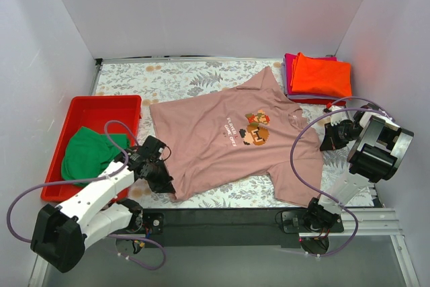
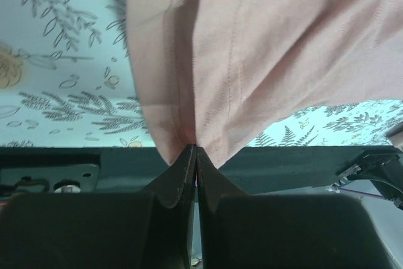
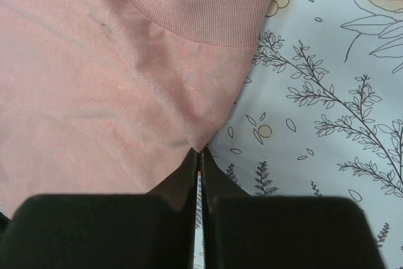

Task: Fold and stack the t-shirts
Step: Flatten the tshirt out

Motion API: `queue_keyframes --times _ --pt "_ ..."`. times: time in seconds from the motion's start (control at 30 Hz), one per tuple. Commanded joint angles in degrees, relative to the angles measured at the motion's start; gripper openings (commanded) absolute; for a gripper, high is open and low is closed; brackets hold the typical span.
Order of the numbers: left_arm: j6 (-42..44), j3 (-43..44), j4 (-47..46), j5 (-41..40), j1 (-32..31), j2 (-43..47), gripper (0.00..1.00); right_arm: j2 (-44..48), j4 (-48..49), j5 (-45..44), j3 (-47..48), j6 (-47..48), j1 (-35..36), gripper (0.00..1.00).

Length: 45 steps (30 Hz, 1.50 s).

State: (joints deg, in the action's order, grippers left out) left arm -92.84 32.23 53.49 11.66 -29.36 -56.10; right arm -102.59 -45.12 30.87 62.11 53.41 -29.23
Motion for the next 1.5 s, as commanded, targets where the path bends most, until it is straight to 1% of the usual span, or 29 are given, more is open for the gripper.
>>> queue_keyframes --times 0.0,0.1,0.33,0.47,0.6,0.83,1.1,1.17,1.2,1.23,1.27,1.3,1.33,1.37,1.4,1.43,1.47 --pt "-1.7 1.2 5.6 -1.1 -0.2 3.4 0.0 2.1 -1.9 1.5 1.5 0.8 -0.5 0.01" --pt "-1.9 2.4 8.2 -1.8 -0.3 4.6 0.0 2.2 -2.0 1.2 1.7 1.0 -0.7 0.01" --pt "-1.5 7.0 13.3 -4.3 -0.3 2.7 0.0 3.1 -2.0 0.4 2.3 1.1 -1.8 0.01" --pt "-1.4 8.7 16.0 -2.5 -0.3 3.7 0.0 4.3 -2.1 -0.8 2.6 1.5 -2.5 0.01" --pt "-1.4 10.1 18.5 -2.9 -0.3 4.3 0.0 5.6 -2.2 -1.7 3.3 2.0 -3.7 0.01" --pt "-0.5 11.0 22.1 -0.9 -0.3 4.3 0.0 8.8 -2.8 -4.0 2.8 4.7 -5.8 0.01" --pt "1.2 11.4 22.2 2.7 -0.3 6.3 0.0 9.9 -3.7 -4.1 0.1 7.7 -6.3 0.01" --pt "1.3 13.9 19.1 3.2 -0.3 7.4 0.06 9.8 -5.1 -4.1 -0.4 9.3 -6.3 0.06" --pt "1.8 14.6 17.5 3.2 -0.3 7.6 0.1 9.7 -5.4 -4.1 -0.5 9.6 -6.3 0.15" --pt "2.5 15.2 15.9 3.5 -0.3 7.5 0.17 9.7 -5.9 -4.4 -0.6 10.0 -6.3 0.23" --pt "3.2 16.0 12.4 2.9 -0.3 6.0 0.25 9.8 -6.2 -4.3 -0.6 10.5 -6.3 0.28" --pt "4.2 16.8 10.6 2.2 -0.3 4.9 0.29 9.8 -6.4 -4.4 -0.4 10.7 -6.3 0.37" --pt "5.7 17.2 8.9 0.9 -0.3 3.2 0.37 9.9 -6.7 -4.1 -0.1 10.8 -6.3 0.39" --pt "7.0 17.6 5.6 -1.5 -0.3 1.5 0.4 10.1 -6.9 -3.7 0.1 10.7 -6.3 0.41" --pt "8.5 18.8 3.7 -2.6 -0.2 -2.8 0.45 10.4 -7.3 -3.3 1.1 10.6 -6.3 0.43" --pt "10.8 19.4 1.7 -3.8 -0.2 -5.0 0.49 10.5 -7.5 -2.1 1.6 10.4 -6.2 0.43" --pt "12.1 20.1 -1.3 -7.0 0.1 -7.1 0.53 10.7 -8.1 -1.5 2.3 10.2 -6.2 0.44"
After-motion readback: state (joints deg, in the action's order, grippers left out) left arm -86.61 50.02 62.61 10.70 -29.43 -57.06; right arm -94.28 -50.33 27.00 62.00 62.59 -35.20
